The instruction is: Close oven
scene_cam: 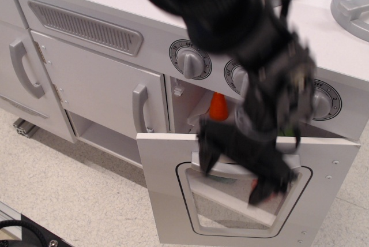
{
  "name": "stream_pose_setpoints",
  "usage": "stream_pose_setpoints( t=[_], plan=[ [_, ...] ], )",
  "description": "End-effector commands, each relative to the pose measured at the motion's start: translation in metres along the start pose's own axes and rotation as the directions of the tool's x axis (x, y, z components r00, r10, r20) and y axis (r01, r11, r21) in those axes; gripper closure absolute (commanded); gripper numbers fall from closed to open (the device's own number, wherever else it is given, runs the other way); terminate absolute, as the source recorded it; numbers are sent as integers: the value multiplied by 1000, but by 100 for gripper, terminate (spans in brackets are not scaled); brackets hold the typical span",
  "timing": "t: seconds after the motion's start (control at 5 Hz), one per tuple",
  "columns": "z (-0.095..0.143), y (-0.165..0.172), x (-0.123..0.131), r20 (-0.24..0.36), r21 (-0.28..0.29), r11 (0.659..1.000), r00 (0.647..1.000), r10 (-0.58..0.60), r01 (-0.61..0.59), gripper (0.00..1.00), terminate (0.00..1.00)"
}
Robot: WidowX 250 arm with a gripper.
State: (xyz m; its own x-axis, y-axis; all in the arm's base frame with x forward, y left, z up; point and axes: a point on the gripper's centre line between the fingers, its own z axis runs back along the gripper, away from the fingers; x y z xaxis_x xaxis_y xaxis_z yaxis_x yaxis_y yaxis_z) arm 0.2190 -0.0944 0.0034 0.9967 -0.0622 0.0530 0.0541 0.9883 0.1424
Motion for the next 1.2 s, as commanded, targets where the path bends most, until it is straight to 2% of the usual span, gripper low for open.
stream_pose_setpoints(
  t=[0.0, 0.2, 0.4, 0.6, 1.0],
  plan=[
    [-35, -7, -6, 59, -17, 993, 992, 115, -114, 0, 0],
    [-44, 7, 9, 97, -39, 971, 966, 238, -235, 0, 0],
    [-45, 20, 24, 117, -75, 955, 948, 296, -288, 0, 0],
    [-44, 27, 33, 145, -81, 948, 937, 318, -309, 0, 0],
    [-41, 39, 57, 162, -89, 932, 918, 362, -352, 0, 0]
  ],
)
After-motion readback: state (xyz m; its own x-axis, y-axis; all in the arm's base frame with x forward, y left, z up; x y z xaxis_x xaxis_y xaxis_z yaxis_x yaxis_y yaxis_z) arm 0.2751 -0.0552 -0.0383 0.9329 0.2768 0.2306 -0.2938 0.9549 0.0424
